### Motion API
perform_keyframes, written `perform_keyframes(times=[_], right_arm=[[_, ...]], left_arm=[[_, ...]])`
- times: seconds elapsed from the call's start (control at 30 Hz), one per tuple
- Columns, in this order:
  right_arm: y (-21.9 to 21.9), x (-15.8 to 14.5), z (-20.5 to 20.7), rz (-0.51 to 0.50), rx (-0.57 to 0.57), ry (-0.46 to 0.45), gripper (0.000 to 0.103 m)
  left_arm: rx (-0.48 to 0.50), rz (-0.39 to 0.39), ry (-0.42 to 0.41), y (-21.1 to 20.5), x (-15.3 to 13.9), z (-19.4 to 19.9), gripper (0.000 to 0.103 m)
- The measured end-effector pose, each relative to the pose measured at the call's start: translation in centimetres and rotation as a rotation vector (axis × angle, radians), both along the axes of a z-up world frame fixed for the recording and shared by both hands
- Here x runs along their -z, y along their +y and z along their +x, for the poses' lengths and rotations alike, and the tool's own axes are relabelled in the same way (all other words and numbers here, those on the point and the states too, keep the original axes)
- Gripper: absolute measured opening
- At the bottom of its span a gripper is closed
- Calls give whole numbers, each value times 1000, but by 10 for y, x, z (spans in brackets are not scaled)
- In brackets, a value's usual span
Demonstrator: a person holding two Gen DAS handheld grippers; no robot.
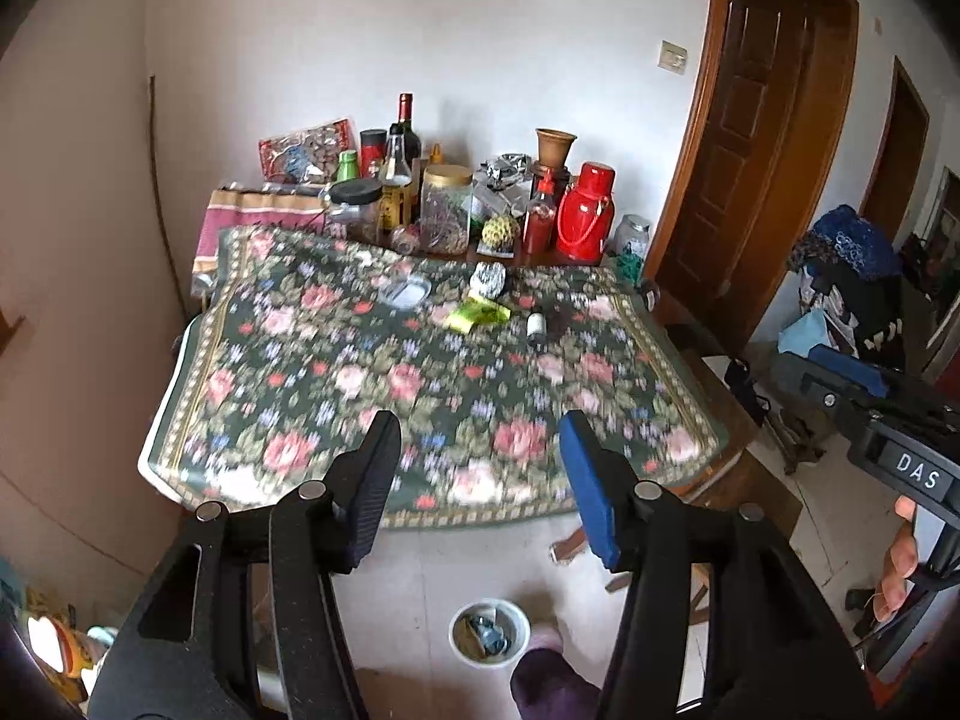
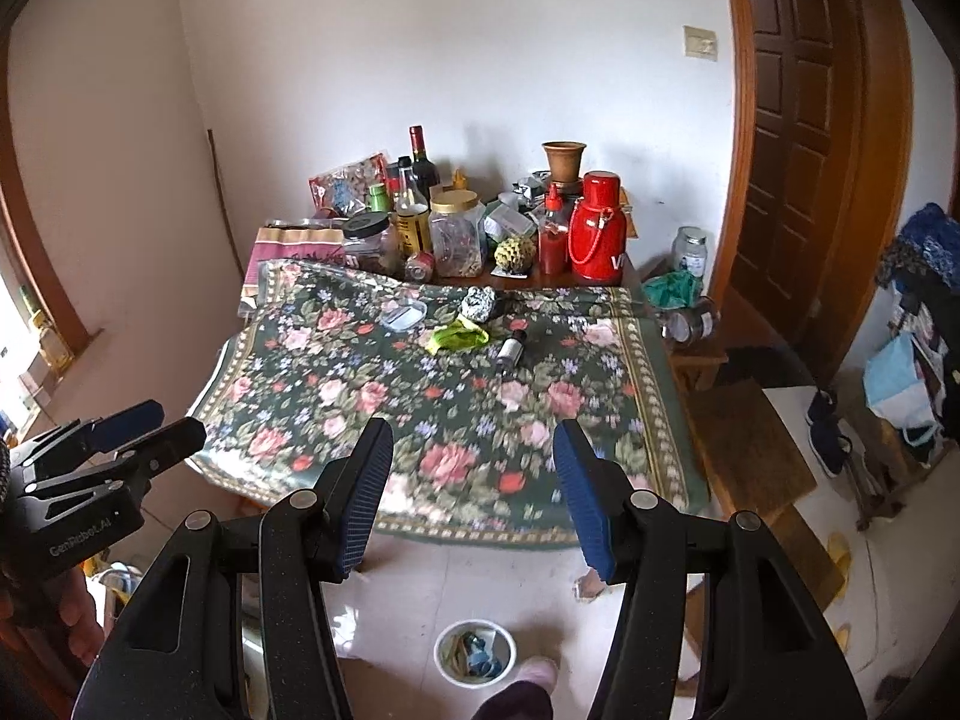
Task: Collect trash
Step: 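Raise both empty tools back toward the items on the tablecloth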
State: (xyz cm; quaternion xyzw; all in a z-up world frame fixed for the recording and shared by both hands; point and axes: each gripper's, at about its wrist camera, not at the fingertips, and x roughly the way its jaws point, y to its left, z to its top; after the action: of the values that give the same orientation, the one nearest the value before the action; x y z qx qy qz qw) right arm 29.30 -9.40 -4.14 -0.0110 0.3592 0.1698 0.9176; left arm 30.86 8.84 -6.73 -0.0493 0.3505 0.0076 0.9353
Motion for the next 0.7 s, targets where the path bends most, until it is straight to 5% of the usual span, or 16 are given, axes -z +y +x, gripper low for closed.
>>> perform_keyframes(times=[0.43,0.7], right_arm=[[-19,-4,119,-23,-99,5,52],[-13,20,171,-7,-84,91,52]], left_arm=[[-79,-10,29,-26,-3,132,54],[-102,-12,88,-2,13,185,54]])
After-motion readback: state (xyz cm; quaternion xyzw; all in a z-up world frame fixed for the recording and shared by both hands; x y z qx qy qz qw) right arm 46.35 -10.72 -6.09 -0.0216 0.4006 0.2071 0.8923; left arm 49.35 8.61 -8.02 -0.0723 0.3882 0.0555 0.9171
